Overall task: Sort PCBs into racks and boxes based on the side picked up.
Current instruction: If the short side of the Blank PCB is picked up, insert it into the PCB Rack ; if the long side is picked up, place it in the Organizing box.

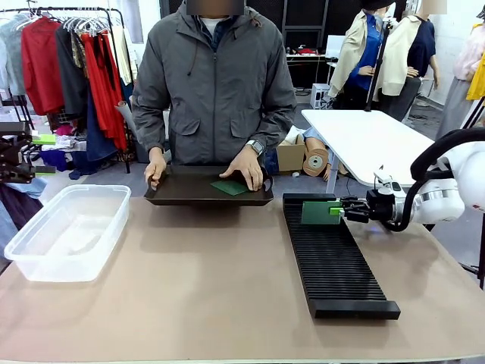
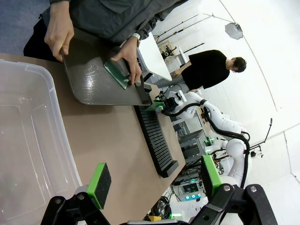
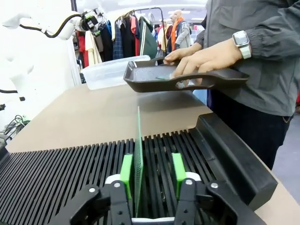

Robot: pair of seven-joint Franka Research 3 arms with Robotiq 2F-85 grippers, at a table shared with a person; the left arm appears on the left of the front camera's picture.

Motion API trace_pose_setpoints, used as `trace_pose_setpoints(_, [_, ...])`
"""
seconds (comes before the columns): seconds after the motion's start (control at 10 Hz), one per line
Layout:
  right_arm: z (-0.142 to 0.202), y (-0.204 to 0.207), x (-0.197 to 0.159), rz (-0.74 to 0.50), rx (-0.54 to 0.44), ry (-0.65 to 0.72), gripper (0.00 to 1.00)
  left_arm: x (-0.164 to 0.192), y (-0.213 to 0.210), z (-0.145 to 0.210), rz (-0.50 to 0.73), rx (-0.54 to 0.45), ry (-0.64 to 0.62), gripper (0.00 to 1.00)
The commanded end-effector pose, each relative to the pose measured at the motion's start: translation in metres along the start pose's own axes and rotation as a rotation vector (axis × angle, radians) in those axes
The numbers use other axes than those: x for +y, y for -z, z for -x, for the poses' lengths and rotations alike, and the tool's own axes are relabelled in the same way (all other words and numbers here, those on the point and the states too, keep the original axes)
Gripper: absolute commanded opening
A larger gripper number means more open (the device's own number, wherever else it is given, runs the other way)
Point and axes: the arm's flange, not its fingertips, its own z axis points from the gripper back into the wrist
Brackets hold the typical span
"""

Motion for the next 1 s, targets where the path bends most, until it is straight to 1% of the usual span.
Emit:
trace_pose_setpoints(0.0, [-0.01, 0.003, 0.003, 0.012, -0.033, 0.012, 1.0, -0.002, -0.001, -0.001, -0.001, 0.007, -0.003, 1.0])
trace_pose_setpoints(0.4, [-0.012, 0.002, 0.0, -0.001, -0.024, 0.066, 1.0, -0.002, -0.001, -0.001, -0.001, 0.007, -0.003, 1.0])
trace_pose_setpoints(0.5, [-0.012, 0.003, 0.001, -0.003, -0.001, 0.052, 1.0, -0.002, -0.001, -0.001, -0.001, 0.007, -0.003, 1.0])
trace_pose_setpoints(0.6, [-0.002, 0.001, -0.001, 0.003, -0.018, 0.027, 1.0, -0.002, -0.001, -0.001, -0.001, 0.007, -0.003, 1.0])
trace_pose_setpoints(0.9, [-0.002, 0.001, -0.001, 0.003, -0.018, 0.027, 1.0, -0.002, -0.001, -0.001, -0.001, 0.007, -0.003, 1.0])
